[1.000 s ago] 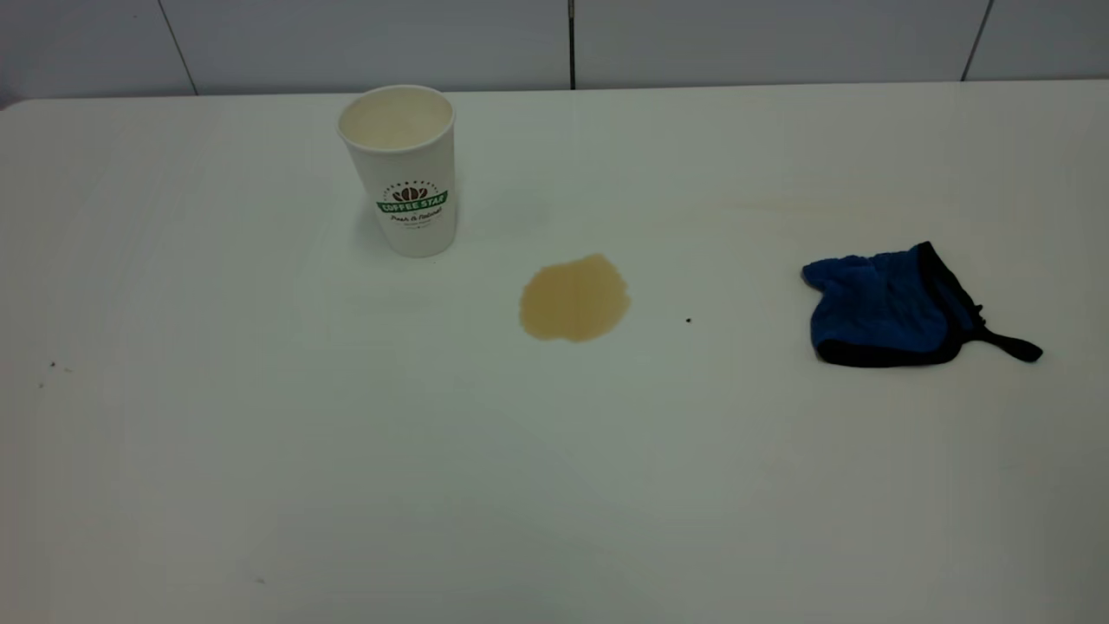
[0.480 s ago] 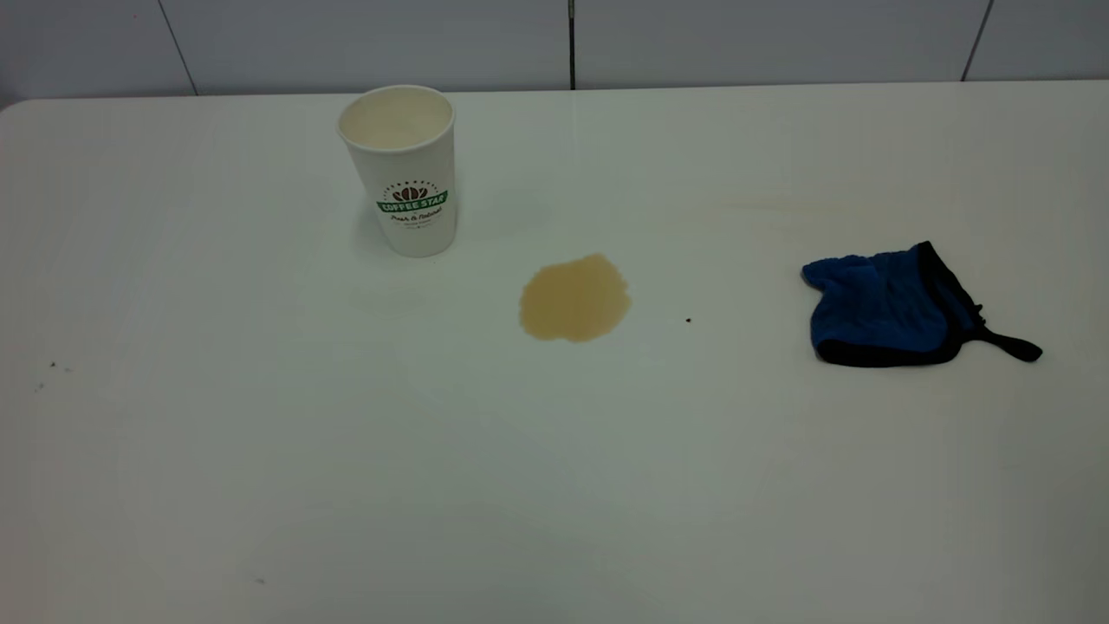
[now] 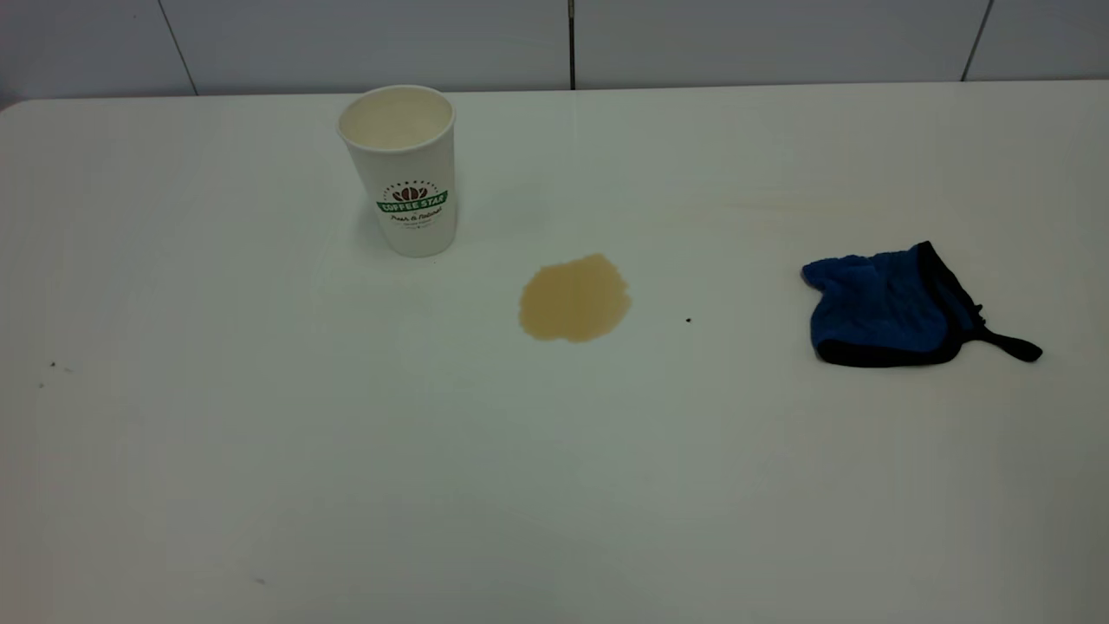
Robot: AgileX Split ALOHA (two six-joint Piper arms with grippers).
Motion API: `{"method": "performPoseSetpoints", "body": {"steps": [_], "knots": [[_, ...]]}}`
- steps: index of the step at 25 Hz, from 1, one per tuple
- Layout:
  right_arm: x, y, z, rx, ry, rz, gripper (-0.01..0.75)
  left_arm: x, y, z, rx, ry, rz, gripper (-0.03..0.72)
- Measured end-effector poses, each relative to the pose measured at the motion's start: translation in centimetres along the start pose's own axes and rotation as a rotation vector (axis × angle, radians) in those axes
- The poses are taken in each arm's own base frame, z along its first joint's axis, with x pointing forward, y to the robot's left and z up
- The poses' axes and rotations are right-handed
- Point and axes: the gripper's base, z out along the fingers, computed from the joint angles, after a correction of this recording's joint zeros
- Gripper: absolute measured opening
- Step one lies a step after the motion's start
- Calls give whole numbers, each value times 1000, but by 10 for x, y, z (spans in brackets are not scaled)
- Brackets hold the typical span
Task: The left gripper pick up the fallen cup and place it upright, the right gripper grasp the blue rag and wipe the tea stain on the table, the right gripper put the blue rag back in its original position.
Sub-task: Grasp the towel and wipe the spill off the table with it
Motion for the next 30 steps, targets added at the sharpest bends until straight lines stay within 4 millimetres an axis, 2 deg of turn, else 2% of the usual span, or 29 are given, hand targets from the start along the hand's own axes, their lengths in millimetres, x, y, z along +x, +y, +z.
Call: {"method": "performPoseSetpoints", "body": {"steps": [15,17,19,22,25,27,30], "knots": [[0,-4,0,40,2,-18,241,0,0,0,0,0,0,348],[0,-5,0,59,-1,-13,262,0,0,0,0,0,0,348],[-4,-8,-1,84,1,-3,319,0,0,0,0,0,0,348],[-26,-12,3,124,69,-13,481,0,0,0,0,0,0,348],[-61,-17,23,151,135,-50,654,0,0,0,0,0,0,348],[-86,-19,47,155,181,-71,708,0,0,0,0,0,0,348],[-119,-21,92,142,252,-88,727,0,0,0,0,0,0,348]]}}
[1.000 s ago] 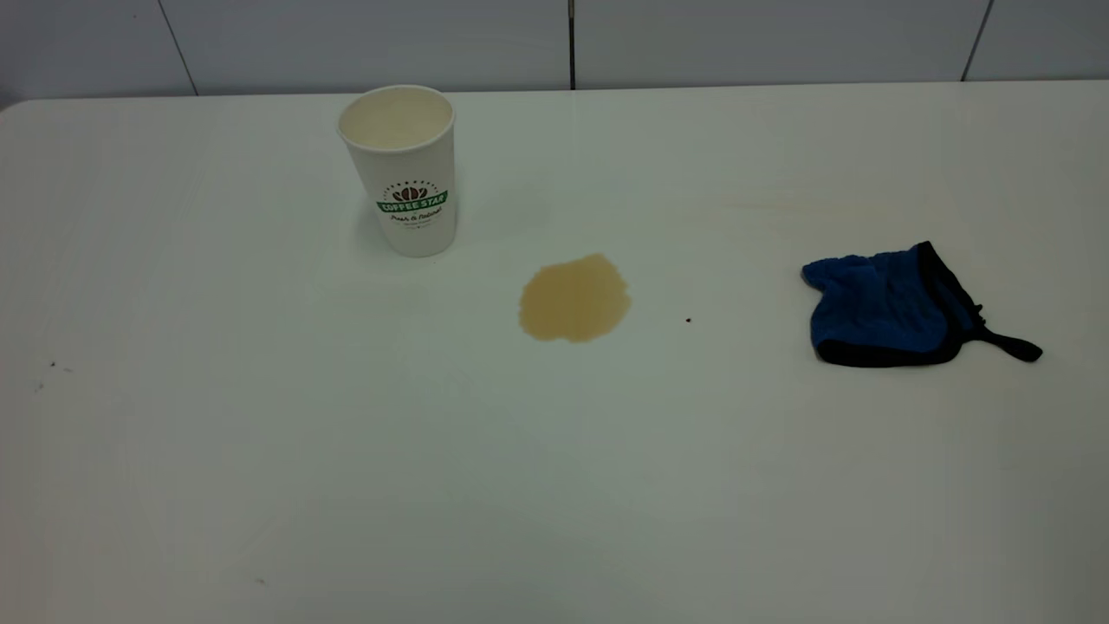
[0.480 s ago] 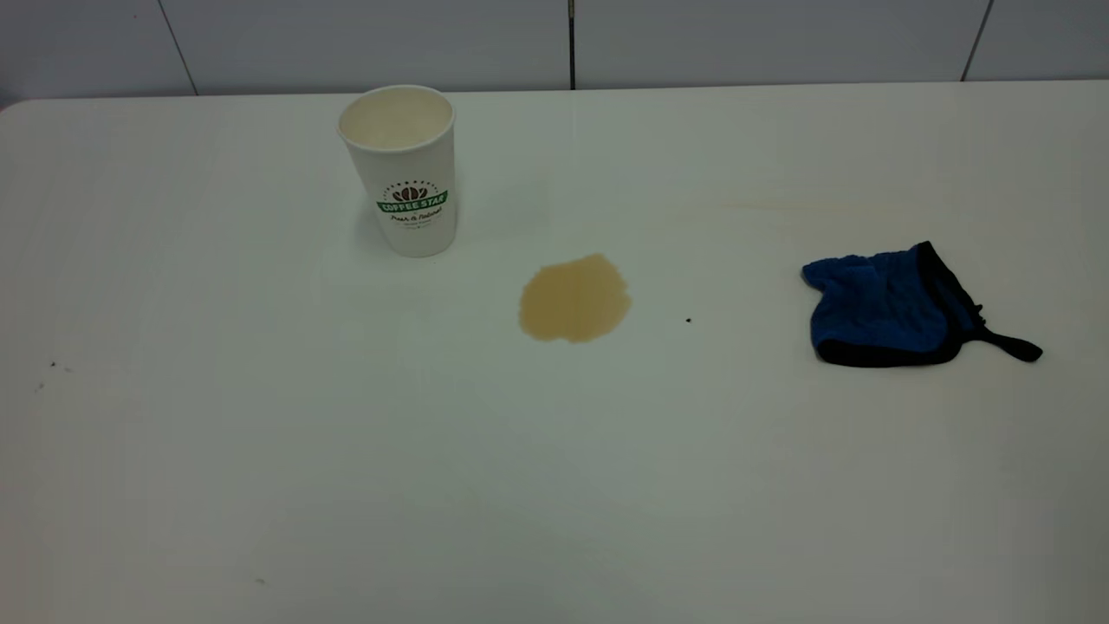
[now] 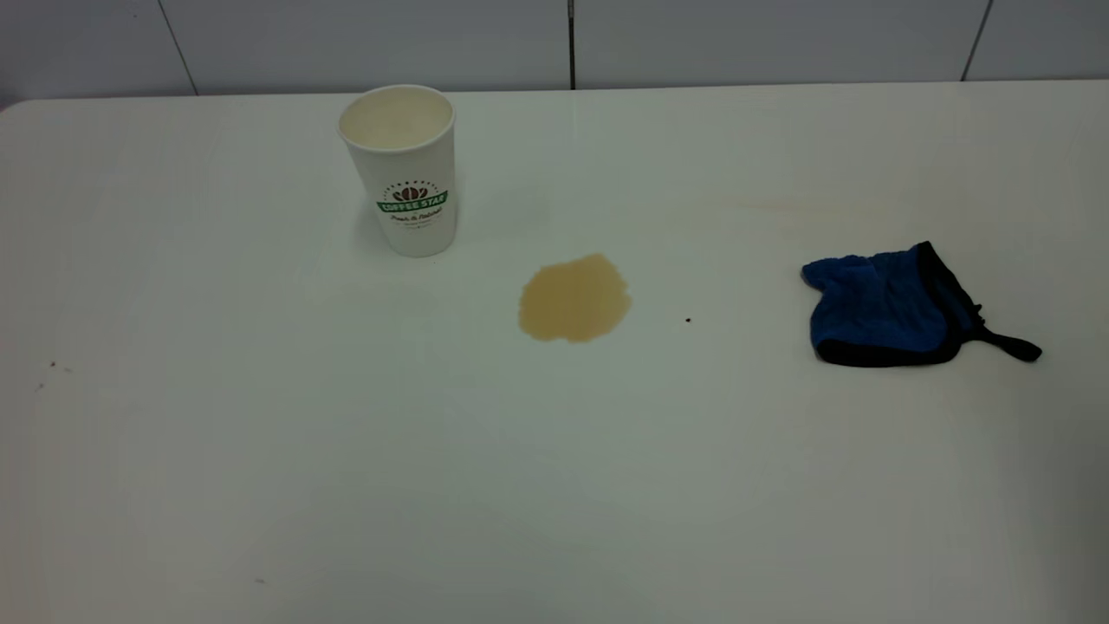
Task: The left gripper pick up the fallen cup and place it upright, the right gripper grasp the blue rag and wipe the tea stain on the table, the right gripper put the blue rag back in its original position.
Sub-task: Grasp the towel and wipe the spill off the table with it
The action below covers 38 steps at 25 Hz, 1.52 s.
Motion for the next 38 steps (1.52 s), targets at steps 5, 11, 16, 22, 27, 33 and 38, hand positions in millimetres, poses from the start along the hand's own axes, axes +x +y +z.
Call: {"method": "performPoseSetpoints", "body": {"steps": [5,11,16,22,27,33,38], "knots": [[-56,6,86,-29,152,-3,728,0,0,0,0,0,1,348],[-81,22,214,-82,371,20,729,0,0,0,0,0,1,348],[-76,38,298,-146,483,33,729,0,0,0,0,0,1,348],[-48,62,380,-227,592,57,729,0,0,0,0,0,1,348],[-40,68,415,-232,608,48,729,0,0,0,0,0,1,348],[-38,75,423,-248,603,19,729,0,0,0,0,0,1,348],[-26,90,431,-274,609,-20,728,0,0,0,0,0,1,348]]}}
